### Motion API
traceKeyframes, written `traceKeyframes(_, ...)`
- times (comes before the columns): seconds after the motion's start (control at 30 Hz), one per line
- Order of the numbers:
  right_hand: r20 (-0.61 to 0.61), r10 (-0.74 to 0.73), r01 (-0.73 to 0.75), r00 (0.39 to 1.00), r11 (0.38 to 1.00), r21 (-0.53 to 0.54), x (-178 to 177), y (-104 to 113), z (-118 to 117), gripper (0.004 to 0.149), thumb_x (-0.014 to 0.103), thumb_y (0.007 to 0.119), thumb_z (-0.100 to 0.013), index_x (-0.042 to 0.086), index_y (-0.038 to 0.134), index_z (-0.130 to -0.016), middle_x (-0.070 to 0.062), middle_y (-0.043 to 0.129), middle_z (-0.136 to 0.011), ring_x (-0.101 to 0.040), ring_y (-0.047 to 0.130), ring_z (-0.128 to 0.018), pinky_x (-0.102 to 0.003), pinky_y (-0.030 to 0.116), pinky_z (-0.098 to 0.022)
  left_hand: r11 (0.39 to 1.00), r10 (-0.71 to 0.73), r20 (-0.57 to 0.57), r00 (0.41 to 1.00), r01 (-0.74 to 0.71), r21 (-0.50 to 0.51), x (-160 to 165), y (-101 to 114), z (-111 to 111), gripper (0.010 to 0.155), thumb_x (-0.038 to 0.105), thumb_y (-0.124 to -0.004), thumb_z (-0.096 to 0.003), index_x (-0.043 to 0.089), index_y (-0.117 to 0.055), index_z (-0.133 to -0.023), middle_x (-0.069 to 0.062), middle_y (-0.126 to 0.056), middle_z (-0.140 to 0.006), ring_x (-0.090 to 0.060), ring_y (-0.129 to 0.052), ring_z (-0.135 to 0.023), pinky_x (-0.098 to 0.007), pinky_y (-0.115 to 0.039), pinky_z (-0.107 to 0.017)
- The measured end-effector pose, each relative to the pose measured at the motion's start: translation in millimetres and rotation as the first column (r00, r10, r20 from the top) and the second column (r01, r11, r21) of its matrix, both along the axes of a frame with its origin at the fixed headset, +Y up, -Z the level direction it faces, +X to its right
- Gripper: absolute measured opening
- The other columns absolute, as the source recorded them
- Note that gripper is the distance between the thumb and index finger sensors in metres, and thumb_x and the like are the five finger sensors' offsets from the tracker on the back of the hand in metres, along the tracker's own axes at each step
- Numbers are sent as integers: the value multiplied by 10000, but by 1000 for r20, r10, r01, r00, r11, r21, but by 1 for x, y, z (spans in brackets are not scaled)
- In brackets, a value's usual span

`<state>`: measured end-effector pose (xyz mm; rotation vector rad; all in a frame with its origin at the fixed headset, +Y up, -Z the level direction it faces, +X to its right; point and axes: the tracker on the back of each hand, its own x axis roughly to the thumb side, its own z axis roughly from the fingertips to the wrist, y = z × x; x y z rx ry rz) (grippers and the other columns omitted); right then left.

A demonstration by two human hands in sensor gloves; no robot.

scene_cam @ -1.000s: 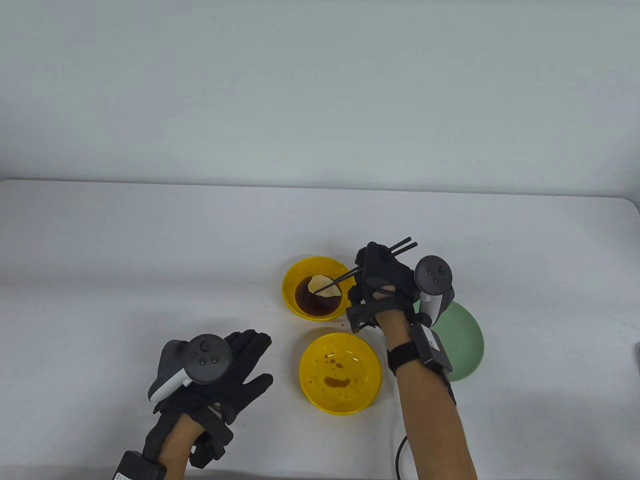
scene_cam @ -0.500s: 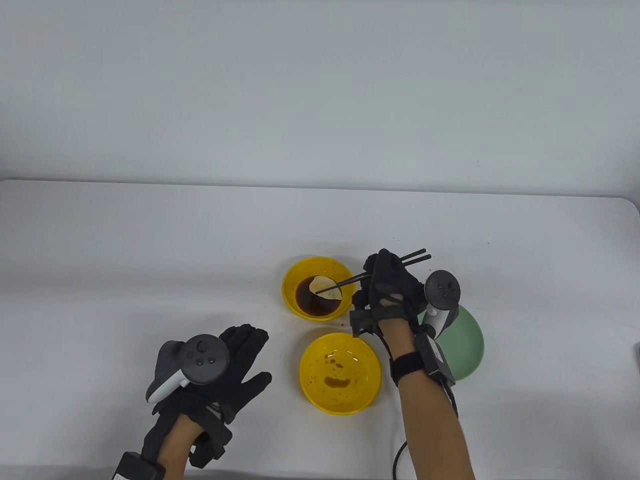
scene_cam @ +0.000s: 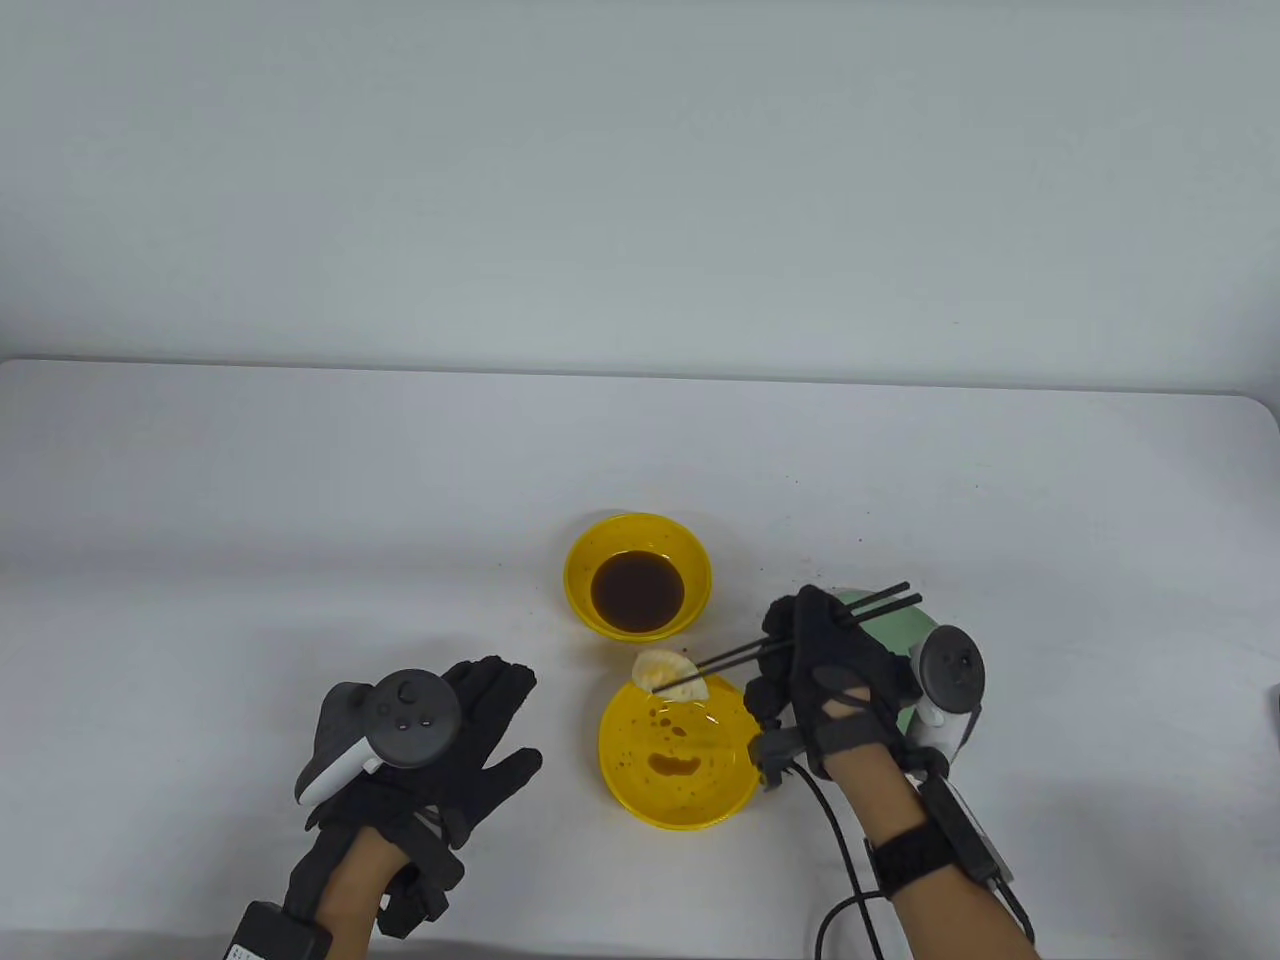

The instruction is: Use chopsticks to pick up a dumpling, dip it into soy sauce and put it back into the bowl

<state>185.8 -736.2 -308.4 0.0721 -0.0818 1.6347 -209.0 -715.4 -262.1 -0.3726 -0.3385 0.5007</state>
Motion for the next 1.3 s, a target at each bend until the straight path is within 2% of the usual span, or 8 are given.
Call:
traceKeyframes(0.1,-56,183,-174,981,975,141,3,-7,19,396,425,724,-502,92,901,-621,-226,977,-279,-147,1098,62,-420,1010,-67,1000,-1,8,1000,1,4,2,0,1,826,635,-643,-485,365,-238,-1152,-4,-222,-1231,-375,-216,-1168,-652,-266,-801)
traceKeyframes(0.37,-117,327,-276,938,906,321,-14,2,22,397,439,721,-498,111,898,-635,-221,977,-305,-155,1104,31,-425,1006,-92,1000,-12,-26,1000,11,-29,-3,-6,-2,825,632,-646,-483,360,-247,-1152,-10,-250,-1227,-379,-244,-1166,-652,-275,-799)
traceKeyframes(0.57,-187,424,-329,886,859,391,-27,3,24,406,450,717,-500,119,891,-658,-222,975,-341,-173,1110,-7,-440,998,-121,999,-23,-18,1000,22,-40,-1,-7,-2,821,632,-647,-482,357,-265,-1154,-13,-263,-1228,-381,-262,-1166,-653,-280,-798)
traceKeyframes(0.7,-235,405,-294,884,871,393,-27,5,24,427,447,721,-507,99,874,-700,-235,968,-379,-194,1114,-51,-457,987,-146,999,-28,-17,999,27,-47,-1,-8,-1,818,632,-648,-481,351,-280,-1155,-17,-277,-1228,-382,-272,-1166,-652,-286,-797)
traceKeyframes(0.9,-136,226,-161,965,913,374,8,29,28,445,445,721,-511,91,839,-753,-251,948,-451,-224,1118,-126,-479,971,-194,998,-29,-19,999,28,-48,-2,-8,-1,816,630,-649,-480,350,-288,-1156,-18,-287,-1228,-383,-280,-1165,-653,-288,-796)
traceKeyframes(1.07,-13,160,-145,987,921,361,44,38,30,437,417,706,-527,102,776,-822,-272,893,-569,-261,1109,-261,-508,942,-292,999,-32,-14,999,32,-41,-1,-8,-1,816,631,-649,-480,349,-289,-1157,-24,-289,-1228,-384,-281,-1165,-653,-290,-796)
traceKeyframes(1.23,-7,239,-220,971,907,358,49,39,29,442,401,701,-534,101,743,-856,-284,854,-627,-286,1094,-324,-525,920,-326,999,-38,-15,999,38,-39,-1,-8,0,815,631,-650,-478,348,-296,-1156,-26,-299,-1227,-385,-295,-1163,-652,-297,-795)
traceKeyframes(1.3,49,365,-351,930,840,413,48,48,32,449,390,709,-531,108,722,-880,-291,819,-675,-310,1077,-378,-544,899,-364,999,-35,-15,999,34,-35,-1,-8,0,815,630,-651,-479,346,-298,-1156,-18,-302,-1226,-386,-296,-1163,-653,-297,-794)
